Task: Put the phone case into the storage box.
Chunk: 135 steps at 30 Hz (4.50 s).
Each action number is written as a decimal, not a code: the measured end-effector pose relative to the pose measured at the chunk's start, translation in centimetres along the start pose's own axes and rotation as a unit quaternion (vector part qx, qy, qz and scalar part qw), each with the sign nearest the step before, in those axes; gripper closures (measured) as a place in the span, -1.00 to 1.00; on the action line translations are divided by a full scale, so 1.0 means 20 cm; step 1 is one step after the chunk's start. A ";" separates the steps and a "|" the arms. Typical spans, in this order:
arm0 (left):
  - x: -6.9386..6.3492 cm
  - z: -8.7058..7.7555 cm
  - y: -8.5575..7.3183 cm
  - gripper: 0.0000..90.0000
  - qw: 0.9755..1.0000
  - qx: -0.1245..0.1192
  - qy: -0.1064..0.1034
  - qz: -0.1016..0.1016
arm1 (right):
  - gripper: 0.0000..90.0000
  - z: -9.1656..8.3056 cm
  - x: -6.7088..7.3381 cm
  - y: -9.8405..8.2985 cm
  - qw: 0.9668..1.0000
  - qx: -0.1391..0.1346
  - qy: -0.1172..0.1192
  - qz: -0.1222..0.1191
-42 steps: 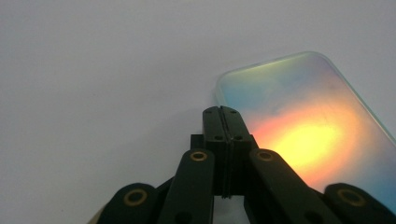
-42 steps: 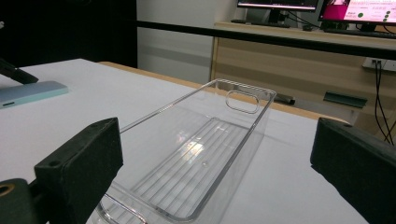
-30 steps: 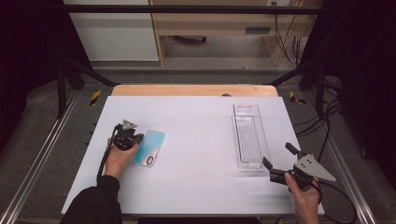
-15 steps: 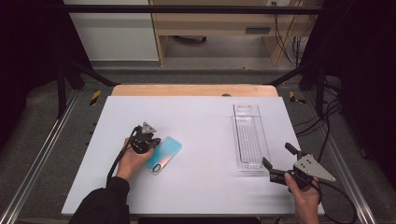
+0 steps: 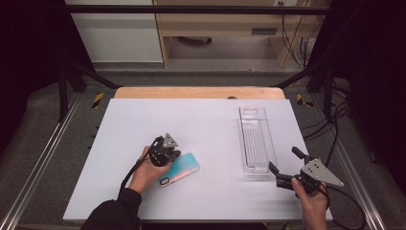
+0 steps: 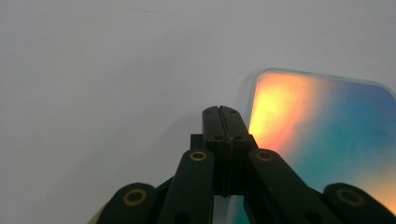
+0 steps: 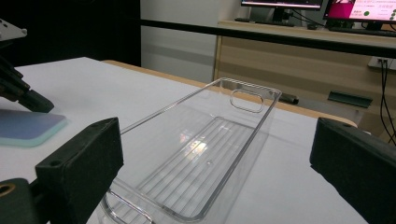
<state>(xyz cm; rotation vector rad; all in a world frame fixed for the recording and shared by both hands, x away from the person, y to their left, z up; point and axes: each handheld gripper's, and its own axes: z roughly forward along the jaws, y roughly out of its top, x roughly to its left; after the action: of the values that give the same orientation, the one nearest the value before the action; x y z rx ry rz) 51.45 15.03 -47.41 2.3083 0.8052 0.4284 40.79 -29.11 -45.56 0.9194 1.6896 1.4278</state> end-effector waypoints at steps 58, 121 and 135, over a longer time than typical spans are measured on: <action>-0.27 -0.20 -0.10 0.78 0.989 -0.144 0.028 -0.026 | -0.97 -0.01 0.04 0.02 1.000 -0.011 -0.023 -0.013; -0.08 -0.70 -0.61 -0.94 0.925 -0.294 0.193 -0.144 | -0.87 0.67 0.99 0.13 0.908 0.241 0.325 -0.108; -0.09 -0.69 -0.60 -0.94 0.927 -0.293 0.186 -0.146 | -0.87 0.69 1.02 0.07 0.885 0.277 0.354 -0.121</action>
<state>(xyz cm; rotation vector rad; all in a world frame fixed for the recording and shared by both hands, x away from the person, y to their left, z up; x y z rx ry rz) 38.21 27.66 -45.51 1.5439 1.0174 0.8551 43.28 -4.63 -47.49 0.4286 2.7485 1.1867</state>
